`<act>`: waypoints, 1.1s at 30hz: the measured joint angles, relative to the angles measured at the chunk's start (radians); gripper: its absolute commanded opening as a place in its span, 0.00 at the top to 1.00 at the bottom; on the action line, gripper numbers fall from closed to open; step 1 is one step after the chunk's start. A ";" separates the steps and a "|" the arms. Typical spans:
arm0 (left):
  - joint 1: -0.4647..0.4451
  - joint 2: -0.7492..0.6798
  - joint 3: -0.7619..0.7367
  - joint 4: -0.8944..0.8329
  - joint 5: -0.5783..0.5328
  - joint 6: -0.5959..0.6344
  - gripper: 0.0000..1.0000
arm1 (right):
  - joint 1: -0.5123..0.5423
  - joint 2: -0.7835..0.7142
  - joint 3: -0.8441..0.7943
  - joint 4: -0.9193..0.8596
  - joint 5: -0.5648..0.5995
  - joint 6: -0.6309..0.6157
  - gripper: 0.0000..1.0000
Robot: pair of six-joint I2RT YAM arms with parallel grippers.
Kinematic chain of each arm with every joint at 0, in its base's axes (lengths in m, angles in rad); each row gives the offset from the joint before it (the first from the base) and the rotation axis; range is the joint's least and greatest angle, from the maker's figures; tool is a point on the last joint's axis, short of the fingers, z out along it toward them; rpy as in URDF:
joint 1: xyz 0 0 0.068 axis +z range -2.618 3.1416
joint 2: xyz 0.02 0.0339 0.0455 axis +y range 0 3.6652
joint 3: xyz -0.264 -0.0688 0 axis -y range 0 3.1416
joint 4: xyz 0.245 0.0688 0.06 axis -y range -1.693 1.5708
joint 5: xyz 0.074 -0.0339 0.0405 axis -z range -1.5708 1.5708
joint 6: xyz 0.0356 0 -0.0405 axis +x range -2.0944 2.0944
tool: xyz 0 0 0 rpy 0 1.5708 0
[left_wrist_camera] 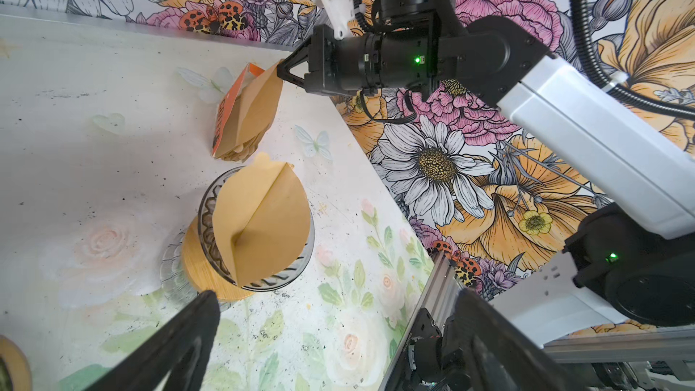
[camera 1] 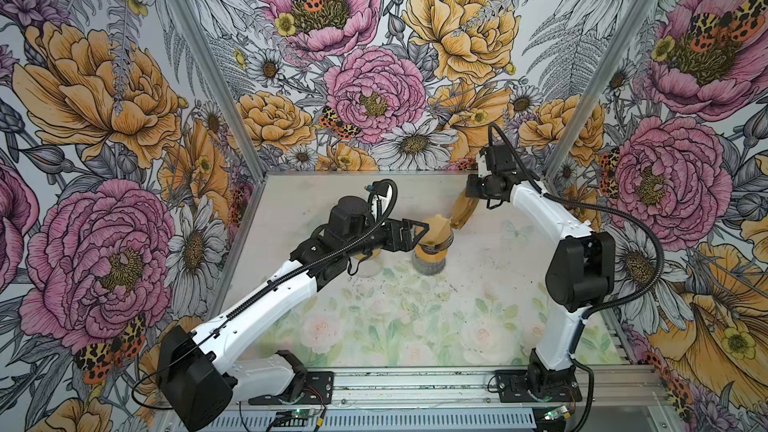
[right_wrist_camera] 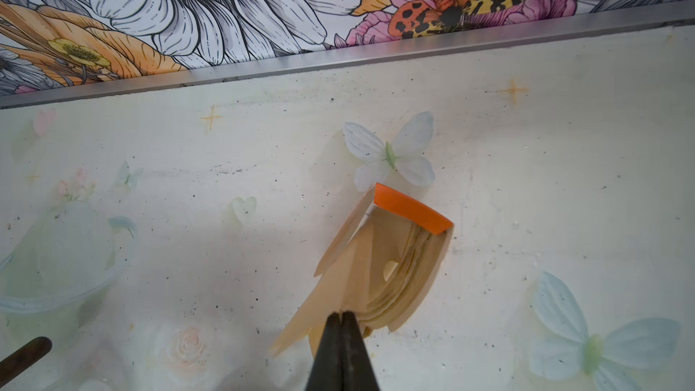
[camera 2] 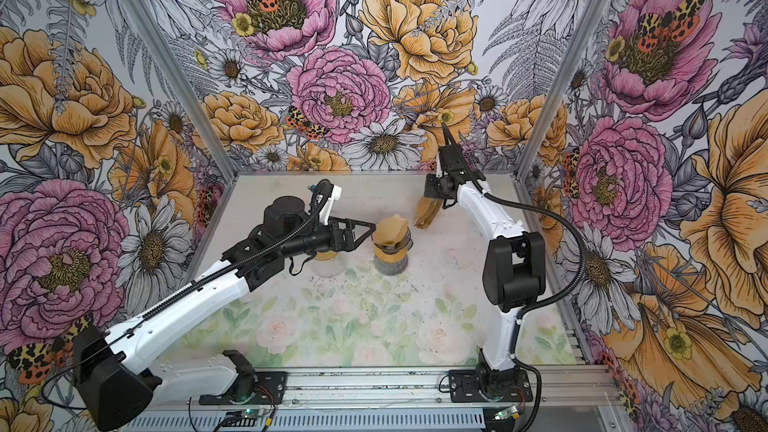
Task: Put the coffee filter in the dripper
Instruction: 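Pull the tan filter off the stack and carry it toward the left gripper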
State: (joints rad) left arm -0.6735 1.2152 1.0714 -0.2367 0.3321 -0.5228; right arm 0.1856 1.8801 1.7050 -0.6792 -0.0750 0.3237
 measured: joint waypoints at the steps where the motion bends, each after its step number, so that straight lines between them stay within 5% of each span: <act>1: 0.001 -0.003 0.000 -0.007 0.000 0.003 0.01 | 0.002 -0.016 -0.007 -0.001 0.000 0.000 1.00; 18: 0.060 -0.079 0.009 -0.150 -0.057 0.056 0.01 | 0.107 -0.202 0.043 -0.001 -0.074 -0.004 1.00; 33: 0.158 -0.221 0.014 -0.237 -0.101 0.062 0.02 | 0.260 -0.203 0.185 0.003 -0.417 0.069 0.99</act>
State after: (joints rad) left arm -0.5159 0.9943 1.0851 -0.4736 0.2310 -0.4606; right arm 0.4458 1.6772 1.8896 -0.6758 -0.4919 0.3931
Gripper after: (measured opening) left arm 0.982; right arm 0.045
